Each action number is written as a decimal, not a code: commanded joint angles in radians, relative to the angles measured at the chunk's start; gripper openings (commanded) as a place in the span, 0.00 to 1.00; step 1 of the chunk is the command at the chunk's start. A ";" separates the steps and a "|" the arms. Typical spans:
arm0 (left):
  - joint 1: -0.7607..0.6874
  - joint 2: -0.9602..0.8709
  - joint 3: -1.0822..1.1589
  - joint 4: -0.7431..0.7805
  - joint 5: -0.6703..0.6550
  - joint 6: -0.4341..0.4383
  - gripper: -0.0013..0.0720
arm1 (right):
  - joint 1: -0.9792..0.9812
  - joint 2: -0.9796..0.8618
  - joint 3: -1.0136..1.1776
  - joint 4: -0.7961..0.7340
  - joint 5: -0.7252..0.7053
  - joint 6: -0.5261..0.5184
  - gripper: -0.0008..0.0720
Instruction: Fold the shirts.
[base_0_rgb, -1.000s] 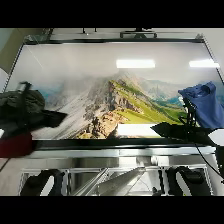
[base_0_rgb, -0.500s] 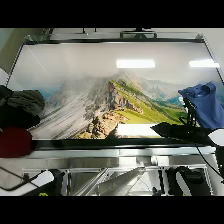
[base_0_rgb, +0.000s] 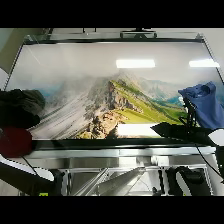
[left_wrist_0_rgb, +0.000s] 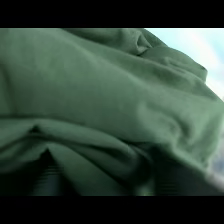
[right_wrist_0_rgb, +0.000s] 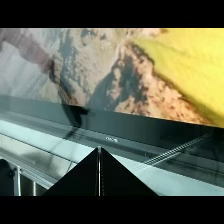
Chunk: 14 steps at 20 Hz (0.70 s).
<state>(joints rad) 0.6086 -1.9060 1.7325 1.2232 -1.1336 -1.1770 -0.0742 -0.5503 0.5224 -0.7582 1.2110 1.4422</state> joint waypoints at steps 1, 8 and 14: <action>-0.029 -0.071 0.158 -0.001 -0.172 -0.053 0.02 | 0.001 0.001 0.000 0.000 -0.003 -0.006 0.04; -0.176 0.122 0.259 -0.523 -0.407 -0.053 0.02 | 0.001 0.000 0.000 0.004 -0.011 -0.006 0.04; -0.554 0.405 0.109 -0.616 -0.254 -0.044 0.04 | 0.001 0.001 0.000 0.044 -0.008 -0.006 0.04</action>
<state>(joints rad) 0.2165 -1.6089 1.8908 0.6727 -1.4582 -1.2228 -0.0742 -0.5503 0.5224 -0.7361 1.2015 1.4357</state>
